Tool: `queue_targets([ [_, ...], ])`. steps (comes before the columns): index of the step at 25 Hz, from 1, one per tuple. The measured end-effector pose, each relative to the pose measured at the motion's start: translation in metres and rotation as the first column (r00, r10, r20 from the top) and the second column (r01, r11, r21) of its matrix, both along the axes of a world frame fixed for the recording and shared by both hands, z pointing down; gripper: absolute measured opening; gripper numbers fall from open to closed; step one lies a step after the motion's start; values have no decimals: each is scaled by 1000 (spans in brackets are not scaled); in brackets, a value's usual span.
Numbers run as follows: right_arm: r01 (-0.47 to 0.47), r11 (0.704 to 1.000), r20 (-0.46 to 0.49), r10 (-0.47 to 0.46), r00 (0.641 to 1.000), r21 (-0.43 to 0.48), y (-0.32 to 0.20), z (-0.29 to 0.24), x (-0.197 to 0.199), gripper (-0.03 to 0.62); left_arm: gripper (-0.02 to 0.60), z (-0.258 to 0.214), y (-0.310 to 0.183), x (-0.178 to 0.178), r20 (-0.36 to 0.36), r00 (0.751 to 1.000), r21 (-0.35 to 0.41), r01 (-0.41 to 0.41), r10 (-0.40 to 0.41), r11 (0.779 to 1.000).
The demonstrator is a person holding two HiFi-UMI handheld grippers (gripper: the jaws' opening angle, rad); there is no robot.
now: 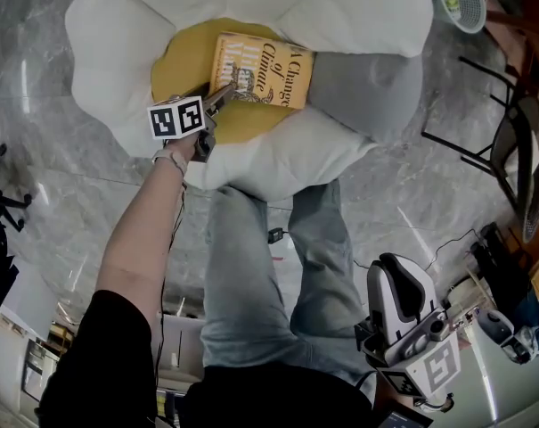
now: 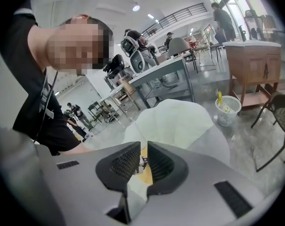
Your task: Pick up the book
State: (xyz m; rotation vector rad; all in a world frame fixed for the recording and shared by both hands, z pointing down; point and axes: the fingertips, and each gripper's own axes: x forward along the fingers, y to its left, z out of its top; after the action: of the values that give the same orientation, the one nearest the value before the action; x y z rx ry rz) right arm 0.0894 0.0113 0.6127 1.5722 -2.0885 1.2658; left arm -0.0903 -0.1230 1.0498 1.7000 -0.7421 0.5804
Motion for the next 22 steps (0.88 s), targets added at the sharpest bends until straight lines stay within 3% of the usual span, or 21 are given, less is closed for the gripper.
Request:
queue_targets([
  [7,4,1000,12,-4,1000,10,-3,-1,-6,61,270,-11,32,3,-113,993,-58,-41,34,997],
  [11,6,1000,23,-6,1000,8,1,0,-6,61,268,-21,28,0,-182,983,-48,25,-34,999],
  [13,5,1000,25,-5,1000,3,5,1,-5,61,268,-35,22,4,-279,957,-64,65,-81,996],
  [16,2,1000,24,-2,1000,0,8,0,-2,61,268,-58,26,25,-449,891,-108,25,-71,994],
  [17,-1,1000,23,1,1000,2,8,-1,-1,61,268,-61,27,33,-465,884,-99,-1,-45,995],
  [22,-7,1000,22,7,1000,8,11,-5,1,61,268,-58,24,66,-379,924,-29,-62,47,998],
])
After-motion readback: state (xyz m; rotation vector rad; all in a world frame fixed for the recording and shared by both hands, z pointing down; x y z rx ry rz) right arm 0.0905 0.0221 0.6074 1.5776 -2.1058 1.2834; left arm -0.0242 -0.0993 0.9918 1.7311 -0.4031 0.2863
